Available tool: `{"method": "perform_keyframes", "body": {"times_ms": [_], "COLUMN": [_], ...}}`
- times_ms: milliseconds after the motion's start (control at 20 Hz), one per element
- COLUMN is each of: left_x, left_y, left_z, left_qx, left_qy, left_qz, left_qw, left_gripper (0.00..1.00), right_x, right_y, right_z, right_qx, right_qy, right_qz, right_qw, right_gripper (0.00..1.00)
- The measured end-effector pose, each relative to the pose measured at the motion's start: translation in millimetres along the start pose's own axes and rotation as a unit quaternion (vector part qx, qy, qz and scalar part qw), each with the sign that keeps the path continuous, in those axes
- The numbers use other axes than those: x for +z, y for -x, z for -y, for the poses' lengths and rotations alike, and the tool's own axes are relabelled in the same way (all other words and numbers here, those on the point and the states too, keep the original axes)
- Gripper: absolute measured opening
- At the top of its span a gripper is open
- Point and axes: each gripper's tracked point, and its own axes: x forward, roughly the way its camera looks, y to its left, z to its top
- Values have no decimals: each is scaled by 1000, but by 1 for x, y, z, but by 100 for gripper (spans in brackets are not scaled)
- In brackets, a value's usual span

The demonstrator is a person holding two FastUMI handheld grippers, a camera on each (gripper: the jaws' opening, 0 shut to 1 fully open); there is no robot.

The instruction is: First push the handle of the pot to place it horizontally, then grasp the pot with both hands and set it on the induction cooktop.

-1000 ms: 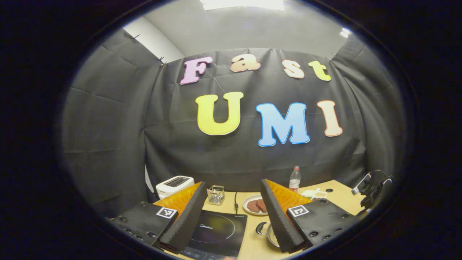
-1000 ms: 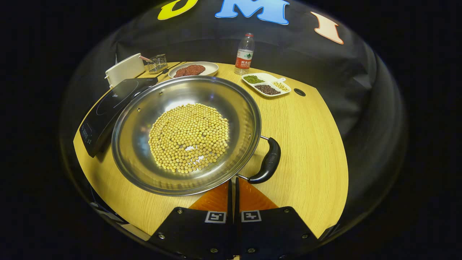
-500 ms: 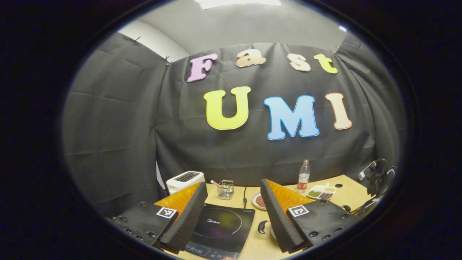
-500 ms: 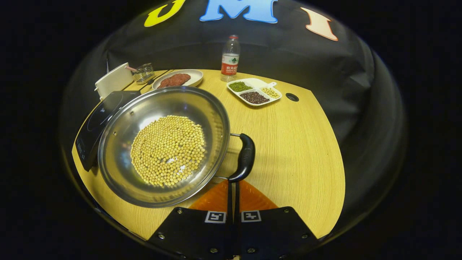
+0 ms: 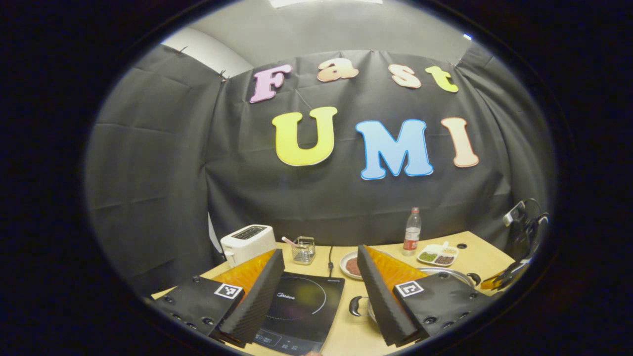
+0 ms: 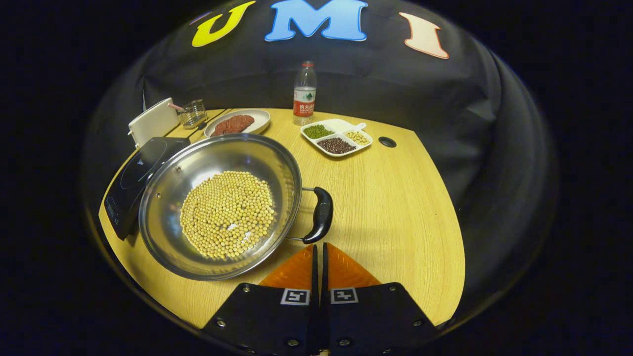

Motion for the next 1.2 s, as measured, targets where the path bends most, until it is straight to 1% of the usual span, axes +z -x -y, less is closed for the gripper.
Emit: {"method": "perform_keyframes", "body": {"times_ms": [150, 200, 250, 300, 350, 400, 450, 500, 650, 750, 800, 1000, 1050, 1200], "left_x": [-8, -10, -15, -19, -25, -33, -43, -51, -72, -90, -98, -123, -132, -159], "left_y": [-12, -15, -19, -22, -28, -34, -37, -42, -54, -59, -62, -74, -78, -87], "left_z": [8, 10, 13, 16, 18, 19, 22, 24, 33, 39, 42, 58, 61, 68], "left_qx": [-22, -29, -35, -41, -48, -52, -56, -60, -71, -79, -84, -103, -107, -112], "left_qy": [10, 13, 16, 21, 25, 26, 26, 24, 22, 15, 10, 3, 2, -3], "left_qz": [-6, -9, -15, -20, -25, -33, -42, -50, -70, -87, -95, -127, -133, -165], "left_qw": [1000, 999, 999, 999, 998, 998, 997, 997, 995, 993, 992, 987, 985, 980], "left_gripper": [96, 96, 96, 96, 96, 96, 96, 96, 94, 94, 96, 94, 97, 96], "right_x": [21, 28, 33, 37, 41, 44, 46, 48, 50, 48, 46, 43, 42, 42], "right_y": [20, 24, 28, 32, 35, 36, 38, 40, 40, 36, 34, 25, 20, 10], "right_z": [-1, 0, -1, -2, -2, -1, 1, 1, -2, -2, -2, -5, -6, -9], "right_qx": [-2, -6, -7, -7, -8, -14, -19, -20, -22, -24, -25, -23, -22, -18], "right_qy": [-34, -44, -54, -62, -68, -71, -75, -79, -79, -71, -68, -59, -57, -55], "right_qz": [53, 70, 84, 95, 106, 114, 120, 124, 135, 130, 127, 117, 114, 107], "right_qw": [998, 997, 995, 994, 992, 991, 990, 989, 987, 989, 989, 991, 992, 993], "right_gripper": [1, 8, 20, 48, 67, 84, 98, 100, 100, 100, 100, 100, 100, 100]}}
